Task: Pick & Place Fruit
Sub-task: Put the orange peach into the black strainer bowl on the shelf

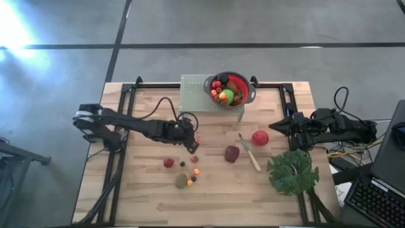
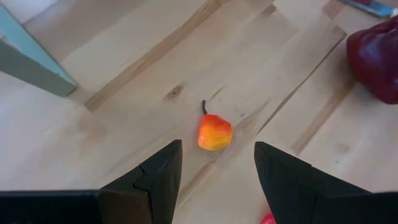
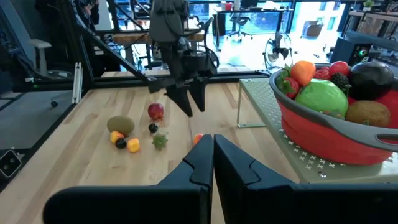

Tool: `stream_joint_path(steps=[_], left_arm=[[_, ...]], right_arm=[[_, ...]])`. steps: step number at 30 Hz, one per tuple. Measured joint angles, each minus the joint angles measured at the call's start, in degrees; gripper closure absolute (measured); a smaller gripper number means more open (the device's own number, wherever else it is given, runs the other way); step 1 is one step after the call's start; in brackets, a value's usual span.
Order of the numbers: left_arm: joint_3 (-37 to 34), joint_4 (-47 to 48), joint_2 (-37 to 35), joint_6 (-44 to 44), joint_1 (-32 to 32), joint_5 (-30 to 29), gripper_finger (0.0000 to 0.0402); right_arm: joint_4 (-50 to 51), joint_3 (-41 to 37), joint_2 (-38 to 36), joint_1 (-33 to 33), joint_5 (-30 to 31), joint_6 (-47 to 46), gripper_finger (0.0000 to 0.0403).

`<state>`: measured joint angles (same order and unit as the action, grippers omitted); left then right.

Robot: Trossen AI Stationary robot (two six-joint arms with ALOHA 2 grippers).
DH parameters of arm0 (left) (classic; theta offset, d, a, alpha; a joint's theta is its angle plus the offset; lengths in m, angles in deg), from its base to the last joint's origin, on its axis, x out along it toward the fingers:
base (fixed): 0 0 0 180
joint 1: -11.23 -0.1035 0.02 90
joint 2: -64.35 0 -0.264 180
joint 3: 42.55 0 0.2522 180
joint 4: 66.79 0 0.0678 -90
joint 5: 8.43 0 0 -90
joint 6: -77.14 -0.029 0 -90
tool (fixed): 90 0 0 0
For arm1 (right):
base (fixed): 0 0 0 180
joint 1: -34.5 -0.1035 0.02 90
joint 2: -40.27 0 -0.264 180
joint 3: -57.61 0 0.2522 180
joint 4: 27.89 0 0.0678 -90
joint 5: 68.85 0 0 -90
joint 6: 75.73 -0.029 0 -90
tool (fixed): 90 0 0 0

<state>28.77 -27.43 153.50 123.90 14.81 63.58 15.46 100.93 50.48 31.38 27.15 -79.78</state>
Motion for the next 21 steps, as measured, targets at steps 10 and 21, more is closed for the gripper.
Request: stream_joint_path(steps=[10, 21], left_arm=[[-0.1, -3.3, 5.3, -0.6, 0.0, 0.1, 0.0195], [-0.1, -7.2, 9.3, -1.6, 0.0, 0.1, 0.0195]], right_arm=[[0.0, 0.0, 0.0, 0.0, 0.0, 0.0, 0.0394], [0.0, 0.0, 0.0, 0.0, 0.0, 0.0, 0.0394]])
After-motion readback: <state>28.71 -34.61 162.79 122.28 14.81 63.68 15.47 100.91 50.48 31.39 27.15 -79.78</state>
